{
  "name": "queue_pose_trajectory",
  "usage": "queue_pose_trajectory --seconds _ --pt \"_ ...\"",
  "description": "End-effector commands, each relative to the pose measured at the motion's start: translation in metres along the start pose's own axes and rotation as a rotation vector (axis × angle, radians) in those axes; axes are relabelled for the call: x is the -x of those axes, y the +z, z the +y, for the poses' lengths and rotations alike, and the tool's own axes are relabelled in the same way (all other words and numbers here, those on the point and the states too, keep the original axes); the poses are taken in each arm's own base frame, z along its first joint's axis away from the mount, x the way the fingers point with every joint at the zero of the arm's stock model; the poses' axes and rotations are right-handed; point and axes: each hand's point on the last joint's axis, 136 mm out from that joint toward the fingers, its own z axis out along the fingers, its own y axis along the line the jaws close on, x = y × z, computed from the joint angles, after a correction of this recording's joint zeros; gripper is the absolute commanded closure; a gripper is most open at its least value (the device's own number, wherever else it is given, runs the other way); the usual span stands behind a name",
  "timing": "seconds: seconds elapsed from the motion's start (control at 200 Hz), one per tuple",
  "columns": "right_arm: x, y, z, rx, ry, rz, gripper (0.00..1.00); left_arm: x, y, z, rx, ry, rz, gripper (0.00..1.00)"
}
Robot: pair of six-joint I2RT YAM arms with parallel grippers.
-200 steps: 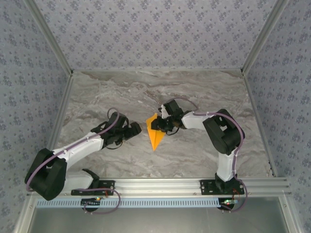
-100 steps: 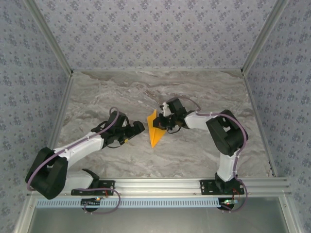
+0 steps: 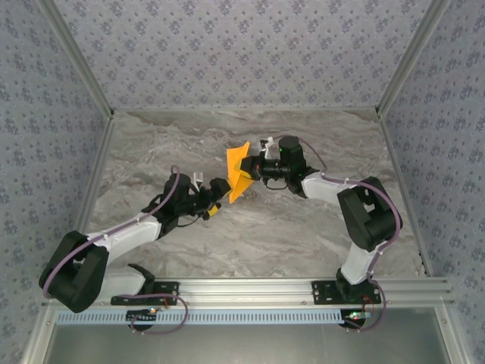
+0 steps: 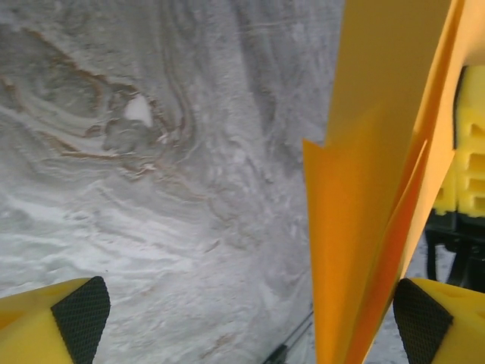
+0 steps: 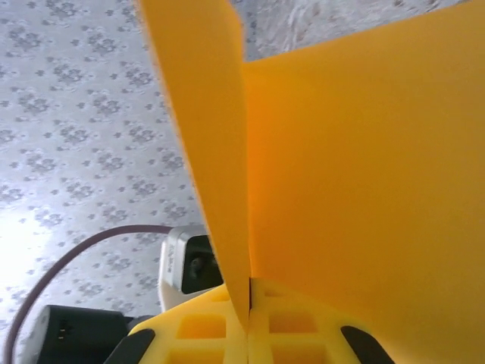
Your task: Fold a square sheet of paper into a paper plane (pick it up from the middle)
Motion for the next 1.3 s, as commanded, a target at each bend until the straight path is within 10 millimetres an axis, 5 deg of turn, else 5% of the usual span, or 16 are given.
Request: queue_pose_trajectory --seconds 0.0,0.205,0.365,0.879,1.049,1.294 --pt "-0.008 0.002 0.026 0.076 0.021 0.041 0.92 0.008 -0.009 -0.047 -0.188 0.015 -0.031 0.02" --pt "-0.019 0.008 0.037 0.104 0.040 0.072 0.92 0.015 -0.018 -0.075 -0.332 -0.025 -0.080 0.09" --pt "-0.021 0.008 0.042 0.115 0.044 0.078 0.91 0.018 -0.027 -0.089 -0.364 -0.013 -0.110 0.31" --pt "-0.027 0.003 0.031 0.061 0.043 0.096 0.83 0.019 -0.022 -0.069 -0.232 0.048 -0.127 0.86" --pt "-0.024 -0.023 0.001 -0.132 -0.069 0.052 0.60 0.025 -0.032 -0.038 0.019 0.156 -0.175 0.93" --pt "-0.020 -0.082 -0.034 -0.481 -0.237 -0.066 0.41 0.043 -0.079 0.013 0.624 0.419 -0.209 0.97"
